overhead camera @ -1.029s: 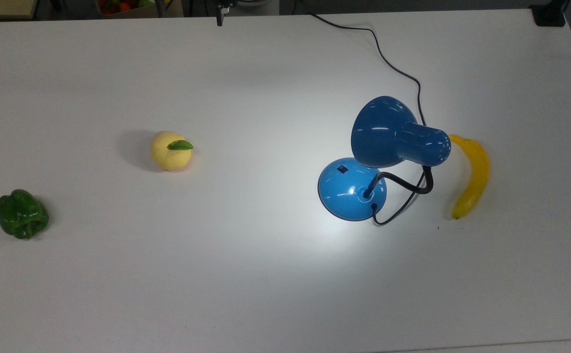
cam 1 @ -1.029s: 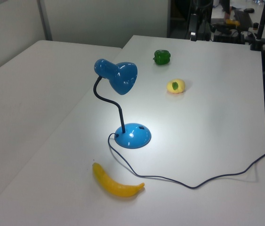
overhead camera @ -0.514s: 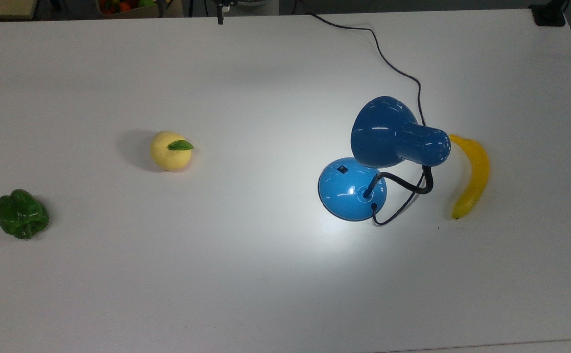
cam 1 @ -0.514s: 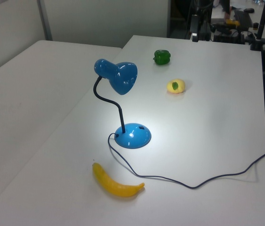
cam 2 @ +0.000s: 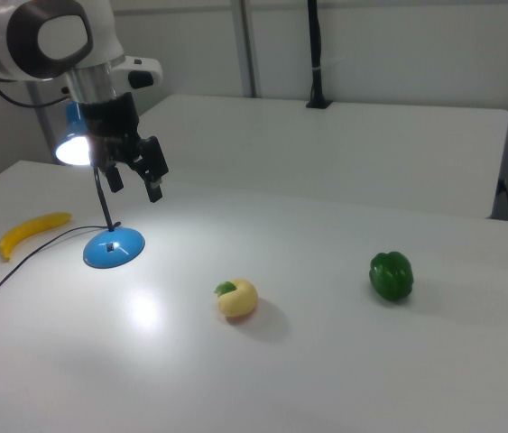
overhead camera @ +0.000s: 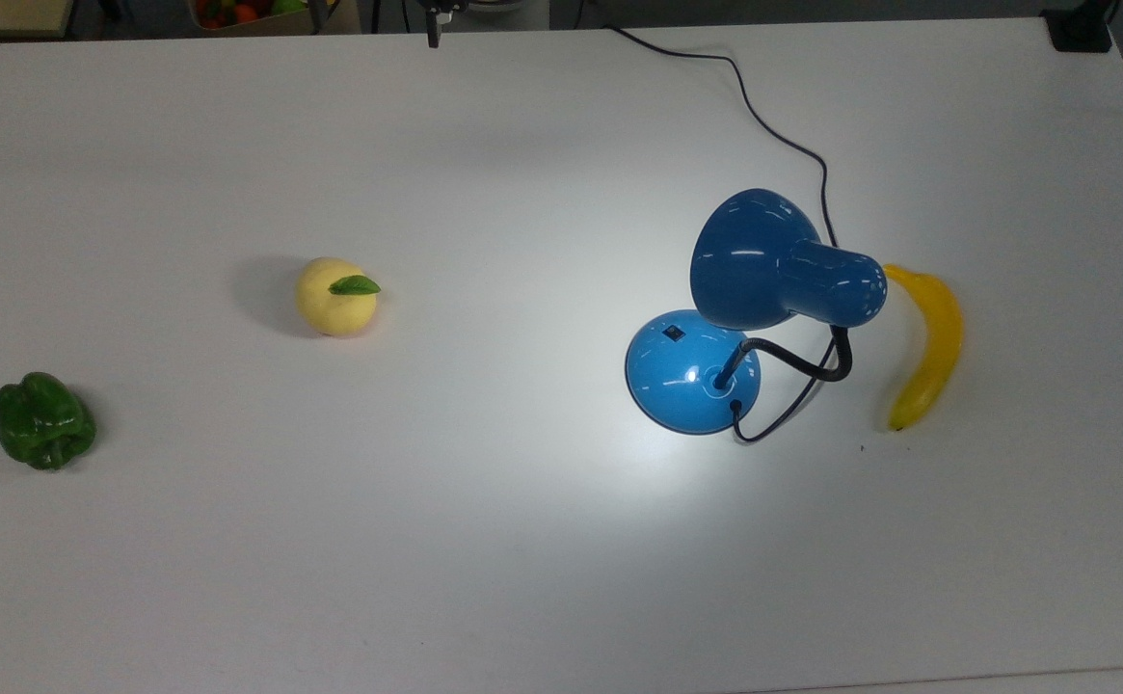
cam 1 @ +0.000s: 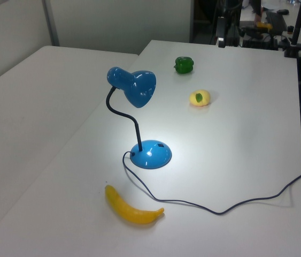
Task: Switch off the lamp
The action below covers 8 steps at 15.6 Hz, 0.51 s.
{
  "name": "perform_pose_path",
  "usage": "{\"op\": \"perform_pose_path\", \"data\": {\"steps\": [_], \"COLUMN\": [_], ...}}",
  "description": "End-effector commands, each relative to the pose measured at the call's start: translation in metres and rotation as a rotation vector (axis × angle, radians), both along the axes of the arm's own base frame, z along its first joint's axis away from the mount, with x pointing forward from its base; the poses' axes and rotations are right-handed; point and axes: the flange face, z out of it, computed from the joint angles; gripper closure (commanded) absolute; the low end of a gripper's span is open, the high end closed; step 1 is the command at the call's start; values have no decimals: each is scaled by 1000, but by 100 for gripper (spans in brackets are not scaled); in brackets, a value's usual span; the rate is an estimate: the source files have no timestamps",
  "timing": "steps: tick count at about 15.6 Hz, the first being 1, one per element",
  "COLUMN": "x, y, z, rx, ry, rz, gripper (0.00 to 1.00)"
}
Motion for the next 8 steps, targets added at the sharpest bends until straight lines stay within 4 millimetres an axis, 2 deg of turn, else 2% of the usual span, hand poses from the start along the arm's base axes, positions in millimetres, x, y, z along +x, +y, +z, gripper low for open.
{"op": "perform_pose_path", "data": {"steps": [1, 2, 3, 8], "x": [-3, -3, -3, -2], "y": [-1, -1, -1, -2], "z": [0, 0, -1, 0], "rx": [3, 3, 3, 3], "ry": [23, 26, 26, 21], "rz": [57, 68, 68, 67], "gripper": [53, 83, 100, 100]}}
